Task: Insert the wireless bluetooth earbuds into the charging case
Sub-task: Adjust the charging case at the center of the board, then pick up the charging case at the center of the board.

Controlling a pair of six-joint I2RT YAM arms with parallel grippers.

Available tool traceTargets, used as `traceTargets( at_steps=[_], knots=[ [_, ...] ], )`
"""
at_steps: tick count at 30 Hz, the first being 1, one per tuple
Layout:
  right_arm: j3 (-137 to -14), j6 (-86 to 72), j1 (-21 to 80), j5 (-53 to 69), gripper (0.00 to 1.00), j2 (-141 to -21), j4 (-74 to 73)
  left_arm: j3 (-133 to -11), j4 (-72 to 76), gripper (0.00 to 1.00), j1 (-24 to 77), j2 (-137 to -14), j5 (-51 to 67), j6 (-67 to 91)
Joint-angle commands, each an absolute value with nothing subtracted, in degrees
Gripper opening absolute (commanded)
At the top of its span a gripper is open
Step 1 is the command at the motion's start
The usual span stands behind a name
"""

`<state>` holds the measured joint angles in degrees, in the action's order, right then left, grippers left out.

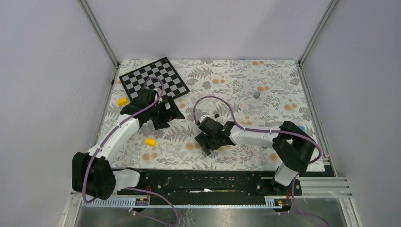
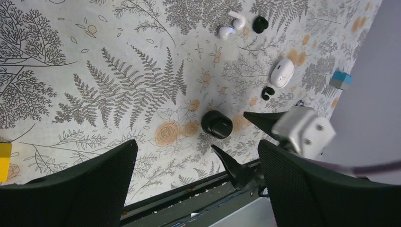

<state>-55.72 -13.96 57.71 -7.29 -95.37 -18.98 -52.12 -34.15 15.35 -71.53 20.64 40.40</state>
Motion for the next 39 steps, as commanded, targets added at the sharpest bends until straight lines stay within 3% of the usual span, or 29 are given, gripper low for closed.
traceTargets(
  at_steps=[1, 8, 13, 17, 20, 25, 30, 39],
  knots=[
    [-58.96, -9.62, 57.83, -5.78, 0.84, -98.24, -19.74, -55.19, -36.56, 0.99, 14.94, -69.61, 19.78, 39.30],
    [-58.77, -8.09, 57.83, -4.09, 0.72, -102.00, -16.70, -54.43, -36.57, 0.99, 14.94, -68.77, 19.10, 39.66],
    [-58.66, -8.01, 57.83, -2.62, 0.70, -102.81, -15.34, -53.88, -36.56, 0.99, 14.94, -69.16, 19.40, 39.65],
    [-56.85, -8.14, 57.83, -0.64, 0.53, -100.94, -13.56, -53.49, -36.56, 0.99, 14.92, -69.08, 19.21, 40.30],
    [-56.06, -9.02, 57.83, -0.35, 0.47, -99.64, -13.41, -52.06, -35.44, 0.91, 14.94, -68.73, 19.65, 41.70],
    [-53.61, -13.23, 57.71, -0.68, 0.24, -96.28, -10.94, -43.60, -26.10, 0.88, 14.94, -65.70, 25.61, 47.65],
    [-53.41, -19.41, 57.42, -1.33, 0.27, -93.22, -9.84, -37.00, -14.20, 0.94, 16.85, -64.34, 29.70, 50.97],
    [-47.54, -27.14, 53.74, -1.66, 0.30, -84.00, -4.67, -37.48, -12.40, 0.99, 22.04, -61.39, 20.74, 49.25]
  ],
)
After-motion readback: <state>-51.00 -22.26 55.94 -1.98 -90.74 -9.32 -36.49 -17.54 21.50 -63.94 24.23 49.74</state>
